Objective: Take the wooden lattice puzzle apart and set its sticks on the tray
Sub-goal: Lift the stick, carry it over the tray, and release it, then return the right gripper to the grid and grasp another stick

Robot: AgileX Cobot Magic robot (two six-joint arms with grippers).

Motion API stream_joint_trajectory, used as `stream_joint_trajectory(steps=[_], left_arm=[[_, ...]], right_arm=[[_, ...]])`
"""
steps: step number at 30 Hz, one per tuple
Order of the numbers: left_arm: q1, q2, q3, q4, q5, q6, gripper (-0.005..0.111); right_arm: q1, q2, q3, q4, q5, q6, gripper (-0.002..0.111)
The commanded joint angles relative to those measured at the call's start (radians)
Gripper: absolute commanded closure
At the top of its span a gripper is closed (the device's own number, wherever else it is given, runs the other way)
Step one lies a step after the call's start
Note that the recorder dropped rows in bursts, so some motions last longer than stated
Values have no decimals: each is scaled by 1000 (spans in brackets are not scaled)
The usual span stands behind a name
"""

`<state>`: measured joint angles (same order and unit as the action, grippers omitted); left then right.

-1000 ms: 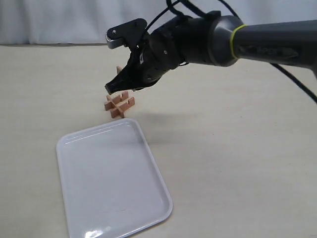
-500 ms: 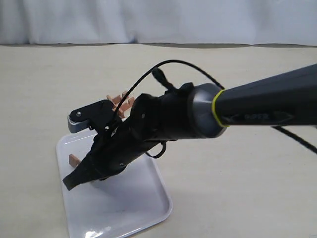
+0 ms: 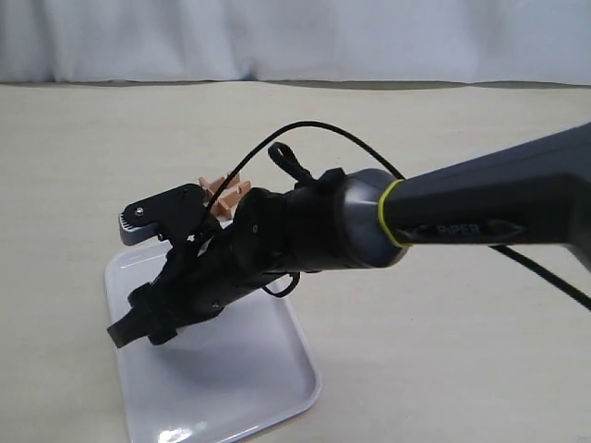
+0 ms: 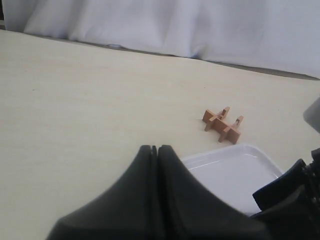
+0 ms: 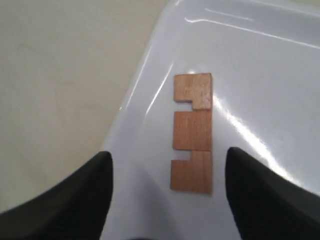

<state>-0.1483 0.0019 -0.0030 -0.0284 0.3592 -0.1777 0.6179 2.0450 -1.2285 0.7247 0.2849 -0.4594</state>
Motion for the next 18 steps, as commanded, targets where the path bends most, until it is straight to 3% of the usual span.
stream_joint_trajectory(steps=[1,5,11,15,18], left_arm=[[2,-2,3,-6,-13,1,107],[2,-2,3,-6,-13,1,107],[2,-2,3,-6,-13,1,107],[2,-2,3,-6,-13,1,107],[2,-2,3,-6,-13,1,107]], right_arm=[[-4,-92,-37,-102,57,-18,46],[-4,-196,-57,-275,50,83,47],[-16,-243,-109,-736,88,443,73],[-60,-185,-163,-900,189,616,66],[-102,-132,-189,-889,215,633,62]])
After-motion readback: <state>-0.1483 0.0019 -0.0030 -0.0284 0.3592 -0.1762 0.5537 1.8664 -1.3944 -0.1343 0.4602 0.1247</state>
